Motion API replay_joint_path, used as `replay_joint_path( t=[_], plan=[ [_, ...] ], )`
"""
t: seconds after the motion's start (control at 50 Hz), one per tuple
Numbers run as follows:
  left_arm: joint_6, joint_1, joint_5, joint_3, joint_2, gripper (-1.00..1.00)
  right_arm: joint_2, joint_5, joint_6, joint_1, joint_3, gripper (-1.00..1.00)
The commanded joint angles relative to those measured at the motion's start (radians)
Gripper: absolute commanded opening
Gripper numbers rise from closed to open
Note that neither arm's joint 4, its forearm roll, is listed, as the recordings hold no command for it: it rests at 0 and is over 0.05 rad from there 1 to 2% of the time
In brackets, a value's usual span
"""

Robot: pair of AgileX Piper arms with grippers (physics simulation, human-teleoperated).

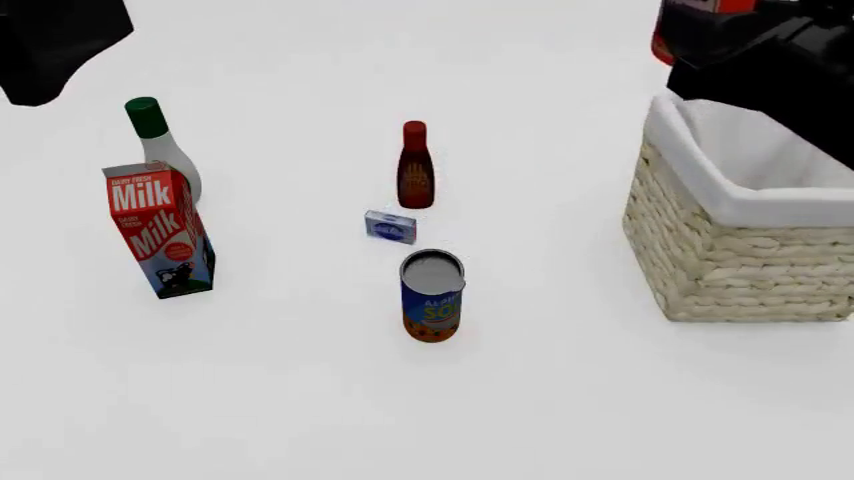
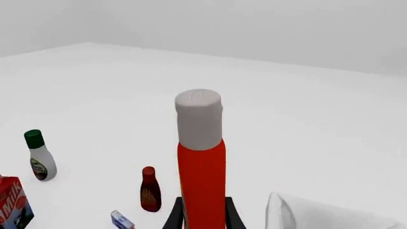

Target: Pick the ketchup and place it in the basket.

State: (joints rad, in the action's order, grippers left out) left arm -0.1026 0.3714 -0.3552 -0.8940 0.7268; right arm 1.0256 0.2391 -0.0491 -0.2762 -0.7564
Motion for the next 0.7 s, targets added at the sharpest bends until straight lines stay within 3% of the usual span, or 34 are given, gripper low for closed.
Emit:
replay_joint_path(
  t=[0.02, 0.5, 0.7],
  plan=[
    [-0.002, -0.007, 0.010, 0.007, -0.002, 1.00, -0.033, -0.012, 0.020, 0.083, 0.003, -1.00],
    [-0.001, -0.016, 0.021, 0.015, 0.003, 1.00, -0.033, 0.020, 0.042, 0.232, 0.034, -1.00],
    [0.000, -0.011, 0.028, 0.014, 0.013, 1.00, -0.006, 0.005, 0.042, 0.284, -0.002, -1.00]
  ],
)
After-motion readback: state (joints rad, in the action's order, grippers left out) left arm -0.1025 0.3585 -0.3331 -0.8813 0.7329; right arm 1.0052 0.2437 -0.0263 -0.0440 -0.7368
